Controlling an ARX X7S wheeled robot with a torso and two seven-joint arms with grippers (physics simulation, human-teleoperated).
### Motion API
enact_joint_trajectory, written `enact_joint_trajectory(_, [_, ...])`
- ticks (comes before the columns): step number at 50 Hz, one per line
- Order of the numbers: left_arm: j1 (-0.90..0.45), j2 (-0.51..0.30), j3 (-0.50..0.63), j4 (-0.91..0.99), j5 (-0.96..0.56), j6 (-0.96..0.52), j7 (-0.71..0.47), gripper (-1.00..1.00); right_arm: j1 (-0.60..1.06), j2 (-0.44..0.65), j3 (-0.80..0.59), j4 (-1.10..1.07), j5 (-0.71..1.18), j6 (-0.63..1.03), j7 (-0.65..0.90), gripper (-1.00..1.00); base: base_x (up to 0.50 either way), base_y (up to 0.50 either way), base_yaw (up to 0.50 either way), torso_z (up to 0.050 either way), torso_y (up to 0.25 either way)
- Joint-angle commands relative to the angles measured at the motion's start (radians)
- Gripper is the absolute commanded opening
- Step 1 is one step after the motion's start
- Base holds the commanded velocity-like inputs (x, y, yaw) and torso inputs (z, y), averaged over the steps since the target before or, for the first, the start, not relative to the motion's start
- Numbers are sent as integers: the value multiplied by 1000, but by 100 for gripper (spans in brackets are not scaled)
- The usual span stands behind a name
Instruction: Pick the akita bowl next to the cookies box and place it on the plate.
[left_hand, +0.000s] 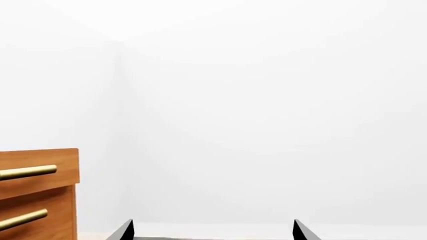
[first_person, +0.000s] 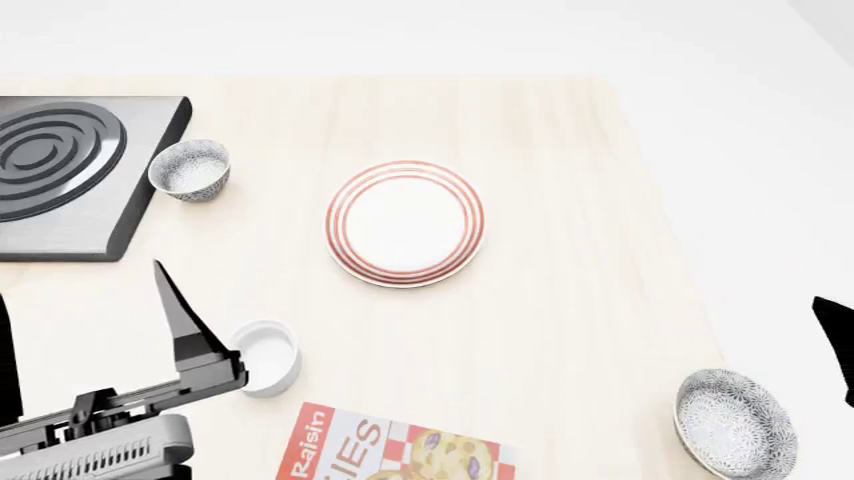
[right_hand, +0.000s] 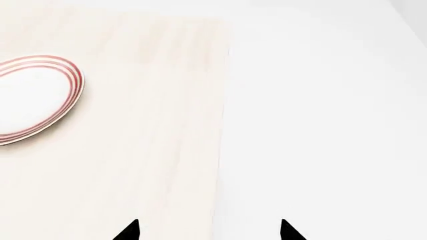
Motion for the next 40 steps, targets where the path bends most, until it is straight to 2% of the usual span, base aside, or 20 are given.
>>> enact_joint_trajectory(1, [2,11,-15,-13,11,14,17,100,-38,-41,11,-27,-22,31,-46,100,0,0,0,0,0])
enact_joint_trajectory(27, [0,5,-3,-17,17,1,5,100,-99,-97,-39,-45,-155,-11,-128,100,0,0,0,0,0])
enact_joint_trajectory(40, [-2,-1,4,-21,17,1,2,100,-118,-92,26,-41,-164,7,-140,100,0,0,0,0,0])
